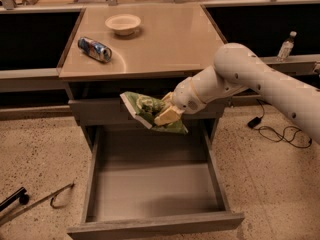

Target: Place green jalapeno chip bag into middle drawer

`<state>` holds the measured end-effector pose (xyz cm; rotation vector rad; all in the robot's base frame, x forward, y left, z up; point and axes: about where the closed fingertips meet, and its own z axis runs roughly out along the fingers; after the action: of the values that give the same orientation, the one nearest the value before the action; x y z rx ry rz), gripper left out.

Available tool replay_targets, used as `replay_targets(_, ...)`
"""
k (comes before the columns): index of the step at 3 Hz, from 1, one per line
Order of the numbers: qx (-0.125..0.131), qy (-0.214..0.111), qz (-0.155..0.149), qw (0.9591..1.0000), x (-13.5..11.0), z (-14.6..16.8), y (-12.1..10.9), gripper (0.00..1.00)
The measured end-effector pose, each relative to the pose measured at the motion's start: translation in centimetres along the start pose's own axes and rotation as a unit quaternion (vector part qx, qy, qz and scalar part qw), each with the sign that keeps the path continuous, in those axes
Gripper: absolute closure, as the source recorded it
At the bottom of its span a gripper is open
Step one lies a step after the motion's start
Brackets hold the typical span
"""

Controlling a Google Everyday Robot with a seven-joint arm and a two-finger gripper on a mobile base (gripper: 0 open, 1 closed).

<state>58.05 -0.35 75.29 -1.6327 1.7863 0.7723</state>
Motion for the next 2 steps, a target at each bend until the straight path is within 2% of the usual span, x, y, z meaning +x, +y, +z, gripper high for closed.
replay_targets(1,-0.005,-0.006,0.013,0.9999,1.3,1.9,1.0,1.0)
replay_targets(2,-0.014,-0.032,0.047,0.9983,5.1,7.2,2.5,1.0)
